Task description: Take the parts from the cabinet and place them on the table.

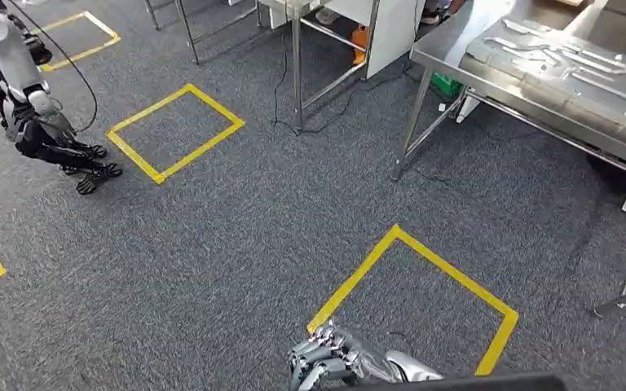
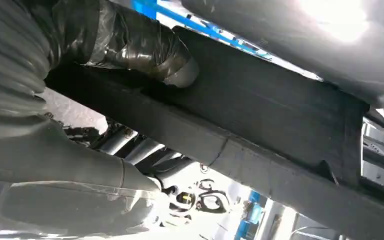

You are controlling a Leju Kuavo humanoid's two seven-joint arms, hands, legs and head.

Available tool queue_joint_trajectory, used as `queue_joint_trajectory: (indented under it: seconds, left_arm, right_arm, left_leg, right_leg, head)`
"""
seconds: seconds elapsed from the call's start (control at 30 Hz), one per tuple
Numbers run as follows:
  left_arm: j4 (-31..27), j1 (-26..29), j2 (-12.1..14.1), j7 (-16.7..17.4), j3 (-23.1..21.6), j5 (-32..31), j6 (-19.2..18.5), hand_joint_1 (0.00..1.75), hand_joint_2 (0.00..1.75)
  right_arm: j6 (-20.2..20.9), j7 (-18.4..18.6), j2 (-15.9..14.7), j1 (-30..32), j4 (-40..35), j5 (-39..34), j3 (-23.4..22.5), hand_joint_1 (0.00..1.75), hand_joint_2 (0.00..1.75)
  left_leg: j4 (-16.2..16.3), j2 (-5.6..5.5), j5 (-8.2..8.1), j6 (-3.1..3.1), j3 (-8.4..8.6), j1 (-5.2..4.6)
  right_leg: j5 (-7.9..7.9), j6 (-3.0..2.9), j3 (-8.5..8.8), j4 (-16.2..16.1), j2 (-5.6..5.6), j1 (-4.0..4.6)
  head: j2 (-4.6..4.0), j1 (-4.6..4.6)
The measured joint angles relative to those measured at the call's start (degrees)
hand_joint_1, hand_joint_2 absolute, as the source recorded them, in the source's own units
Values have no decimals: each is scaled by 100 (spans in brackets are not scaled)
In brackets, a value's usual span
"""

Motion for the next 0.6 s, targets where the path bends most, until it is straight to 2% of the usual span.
queue_joint_trajectory:
  seconds: [0.03,0.07,0.1,0.13,0.17,0.2,0.23,0.27,0.3,0.33,0.37,0.4,0.43,0.47,0.5,0.53,0.57,0.6]
  left_arm:
    - [0,0,0,0,0,0,-9,0,0]
    - [0,3,9,-2,0,2,-13,0,0]
    - [0,16,22,-2,0,2,-13,0,0]
    - [0,40,28,-2,0,2,-15,0,0]
    - [0,57,37,-4,0,4,-15,0,0]
    - [0,60,44,-4,0,2,-24,0,0]
    - [0,57,48,-4,0,2,-31,0,0]
    - [0,47,50,-4,0,2,-33,0,0]
    - [0,38,48,-6,0,2,-35,0,0]
    - [0,33,48,-9,0,2,-50,0,0]
    - [0,31,50,-13,0,2,-66,0,0]
    - [0,30,50,-20,0,2,-74,0,0]
    - [0,25,55,-20,0,2,-79,0,0]
    - [0,19,59,-19,0,2,-81,0,0]
    - [0,7,63,-19,0,2,-83,0,0]
    - [-2,-11,66,-19,0,2,-83,0,0]
    - [0,-13,74,-20,0,2,-83,0,0]
    - [0,2,74,-20,0,4,-85,0,0]
  right_arm:
    - [-26,2,-2,-8,-11,26,-2,166,175]
    - [-62,7,-4,-24,-15,40,0,166,175]
    - [-79,7,-9,-54,-17,53,0,166,175]
    - [-107,7,-13,-63,-17,59,0,166,175]
    - [-132,2,-18,-59,-17,68,0,166,175]
    - [-156,-2,-20,-59,-15,72,0,166,175]
    - [-160,-4,-24,-60,-17,72,0,166,175]
    - [-169,-4,-26,-61,-17,72,0,166,175]
    - [-175,-4,-26,-61,-22,72,0,166,175]
    - [-188,-4,-28,-64,-33,75,0,166,175]
    - [-201,-4,-33,-72,-37,83,0,166,175]
    - [-215,-4,-35,-91,-39,90,0,166,175]
    - [-228,-4,-39,-94,-46,94,0,166,175]
    - [-232,-4,-44,-95,-46,99,0,166,175]
    - [-232,-4,-44,-96,-46,103,0,166,175]
    - [-232,-4,-44,-98,-61,105,0,166,175]
    - [-232,-4,-46,-98,-77,105,0,166,175]
    - [-236,-4,-48,-119,-76,107,0,166,175]
  left_leg:
    - [-68,69,44,63,15,67]
    - [-81,137,57,100,20,54]
    - [-81,192,58,139,17,47]
    - [-81,256,55,143,14,32]
    - [-79,330,52,148,8,24]
    - [-76,399,51,147,2,21]
    - [-76,456,46,140,5,21]
    - [-75,513,36,129,13,21]
    - [-73,564,23,119,31,21]
    - [-72,614,3,102,59,21]
    - [-67,649,-16,74,87,13]
    - [-40,689,-46,30,87,-37]
    - [-47,715,-52,11,95,-29]
    - [-53,779,-57,-12,106,-38]
    - [-70,834,-55,-40,124,-30]
    - [-66,873,-83,-78,151,-24]
    - [12,675,-168,-118,131,2]
    - [279,457,-362,-121,17,8]
  right_leg:
    - [-37,21,-7,37,-73,21]
    - [-152,33,-62,170,-379,43]
    - [-361,45,-213,483,-528,35]
    - [-605,60,-432,944,-600,18]
    - [-804,75,-662,1420,-623,7]
    - [-884,88,-826,1750,-629,0]
    - [-825,96,-847,1788,-638,-5]
    - [-653,97,-739,1574,-656,-7]
    - [-404,87,-500,1134,-691,-9]
    - [-153,66,-189,567,-781,-5]
    - [-41,29,62,113,-997,18]
    - [-111,-1,97,11,-1138,97]
    - [-96,-21,69,14,-1031,78]
    - [-98,-31,55,22,-990,87]
    - [-99,-56,45,23,-926,98]
    - [-73,-101,59,-22,-860,72]
    - [-56,-128,86,-50,-822,37]
    - [-52,-164,88,-49,-775,26]
  head:
    - [0,2]
    - [-2,4]
    - [0,0]
    - [-2,2]
    - [0,0]
    - [-2,0]
    - [0,2]
    - [0,2]
    - [-2,2]
    - [0,2]
    - [-2,2]
    - [0,2]
    - [0,0]
    - [-2,0]
    - [0,2]
    - [-2,0]
    - [0,0]
    - [-2,0]
